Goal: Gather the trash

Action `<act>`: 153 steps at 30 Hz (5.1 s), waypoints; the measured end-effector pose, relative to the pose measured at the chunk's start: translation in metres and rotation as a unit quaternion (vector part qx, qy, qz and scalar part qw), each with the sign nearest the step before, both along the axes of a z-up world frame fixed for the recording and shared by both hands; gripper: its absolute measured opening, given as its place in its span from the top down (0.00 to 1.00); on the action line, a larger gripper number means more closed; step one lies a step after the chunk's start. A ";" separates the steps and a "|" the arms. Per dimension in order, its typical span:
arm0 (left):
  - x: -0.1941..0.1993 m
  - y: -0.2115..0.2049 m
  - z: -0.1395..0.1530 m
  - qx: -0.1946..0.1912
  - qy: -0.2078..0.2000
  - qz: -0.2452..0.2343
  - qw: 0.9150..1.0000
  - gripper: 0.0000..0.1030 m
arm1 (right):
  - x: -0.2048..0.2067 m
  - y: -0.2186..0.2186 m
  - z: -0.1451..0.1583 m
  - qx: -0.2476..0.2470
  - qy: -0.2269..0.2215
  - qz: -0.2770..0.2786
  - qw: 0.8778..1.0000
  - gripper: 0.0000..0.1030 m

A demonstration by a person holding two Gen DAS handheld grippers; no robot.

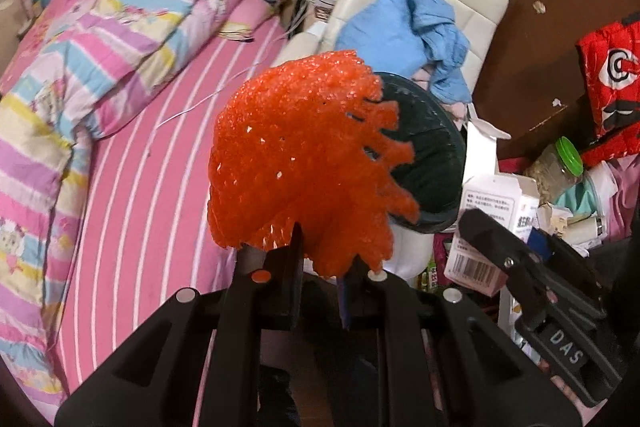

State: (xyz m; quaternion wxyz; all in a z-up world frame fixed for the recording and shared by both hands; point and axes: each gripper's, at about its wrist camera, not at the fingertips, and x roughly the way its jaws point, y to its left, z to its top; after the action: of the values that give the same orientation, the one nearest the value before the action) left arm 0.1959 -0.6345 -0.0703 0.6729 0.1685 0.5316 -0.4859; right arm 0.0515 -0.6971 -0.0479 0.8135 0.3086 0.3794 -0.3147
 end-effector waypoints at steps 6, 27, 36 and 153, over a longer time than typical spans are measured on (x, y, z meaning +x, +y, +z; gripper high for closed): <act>-0.021 -0.050 -0.001 0.007 -0.001 -0.014 1.000 0.86 | -0.021 -0.050 -0.002 0.007 0.000 -0.011 1.000 0.63; -0.052 -0.176 -0.046 0.044 0.034 -0.038 0.998 0.86 | -0.047 -0.171 -0.058 0.056 0.038 -0.017 0.998 0.59; -0.046 -0.199 -0.055 0.051 0.040 -0.033 0.997 0.85 | -0.043 -0.194 -0.066 0.057 0.044 -0.017 0.997 0.41; 0.127 0.340 0.009 0.034 -0.080 0.316 0.945 0.05 | 0.169 0.262 -0.001 -0.033 -0.029 0.239 0.970 0.19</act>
State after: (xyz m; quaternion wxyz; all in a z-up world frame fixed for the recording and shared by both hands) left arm 0.3231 -0.2943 -0.0617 0.8260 0.0525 0.5184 -0.2148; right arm 0.2208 -0.4346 -0.0494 0.8855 0.1910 0.4079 -0.1142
